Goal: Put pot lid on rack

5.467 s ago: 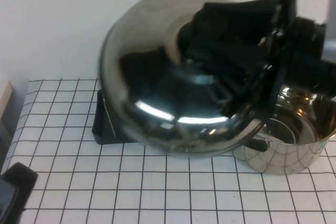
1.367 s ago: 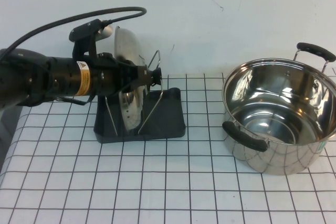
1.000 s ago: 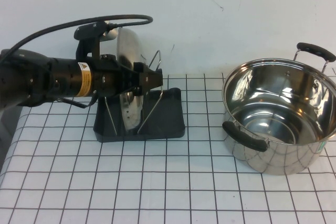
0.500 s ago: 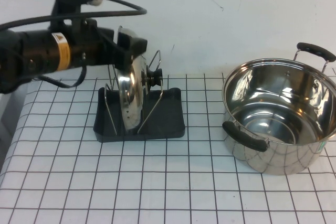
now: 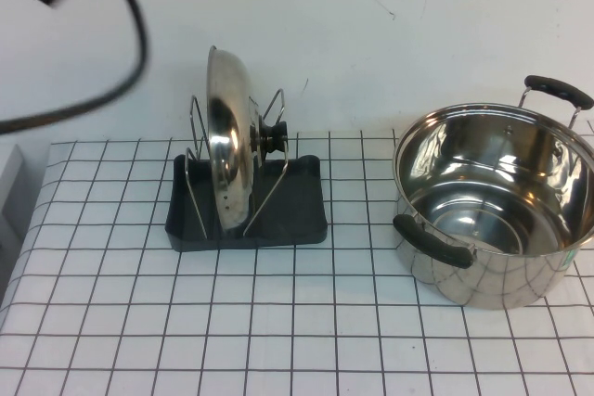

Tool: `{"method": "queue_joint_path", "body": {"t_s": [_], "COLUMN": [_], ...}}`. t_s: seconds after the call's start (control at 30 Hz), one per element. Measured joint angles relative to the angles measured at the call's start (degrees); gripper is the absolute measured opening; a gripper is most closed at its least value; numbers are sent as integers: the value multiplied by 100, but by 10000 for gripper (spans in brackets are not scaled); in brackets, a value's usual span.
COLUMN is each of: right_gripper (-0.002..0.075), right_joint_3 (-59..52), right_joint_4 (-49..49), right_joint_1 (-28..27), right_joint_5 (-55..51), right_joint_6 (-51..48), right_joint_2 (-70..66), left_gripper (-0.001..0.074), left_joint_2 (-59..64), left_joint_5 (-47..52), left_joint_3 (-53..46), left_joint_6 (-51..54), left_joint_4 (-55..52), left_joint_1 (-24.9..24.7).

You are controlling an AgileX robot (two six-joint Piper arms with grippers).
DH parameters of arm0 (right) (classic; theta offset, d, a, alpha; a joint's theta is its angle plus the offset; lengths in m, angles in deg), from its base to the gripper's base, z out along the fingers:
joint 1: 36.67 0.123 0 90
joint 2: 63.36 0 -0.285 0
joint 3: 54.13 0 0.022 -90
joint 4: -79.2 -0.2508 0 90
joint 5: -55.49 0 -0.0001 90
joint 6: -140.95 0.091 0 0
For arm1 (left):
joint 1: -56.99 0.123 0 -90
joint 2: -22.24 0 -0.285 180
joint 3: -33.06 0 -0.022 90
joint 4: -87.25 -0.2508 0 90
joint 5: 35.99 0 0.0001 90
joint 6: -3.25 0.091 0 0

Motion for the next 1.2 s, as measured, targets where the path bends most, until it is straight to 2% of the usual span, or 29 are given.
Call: {"method": "queue_joint_path", "body": {"t_s": [0.13,0.23,0.3,0.43,0.6,0.77,0.87,1.03,1.2], "right_gripper": [0,0,0,0,-1,-1,-1,-1,-1], "right_joint_3": [0,0,0,0,-23,-267,-540,-1063,-1195], "right_joint_4": [31,-55,-274,-1061,-2722,-4113,-4608,-4765,-4799], "right_joint_1": [0,0,0,0,0,0,0,0,0], "right_joint_5": [-447,-776,-813,-579,-296,-278,-269,-281,-448], "right_joint_6": [-237,-291,-291,-467,-1640,-3149,-3611,-3703,-3579], "right_joint_2": [-738,-1176,-1344,-1439,-1439,-1366,-1139,-573,-250], "left_gripper": [3,0,0,0,-1,-1,-1,-1,-1], "left_joint_2": [-311,-433,-539,-738,-916,-1481,-1941,-2849,-3600], "left_joint_5": [2066,3446,3996,4419,4625,4286,3849,3036,2540], "left_joint_3": [12,22,22,22,-83,-839,-1600,-2968,-3953], "left_joint_6": [632,1143,1489,2420,4936,6685,7461,9111,9925], "left_joint_4": [475,1577,2714,5374,8918,11323,12390,13935,14801], "left_joint_1": [0,11,11,11,11,11,11,11,11]}}
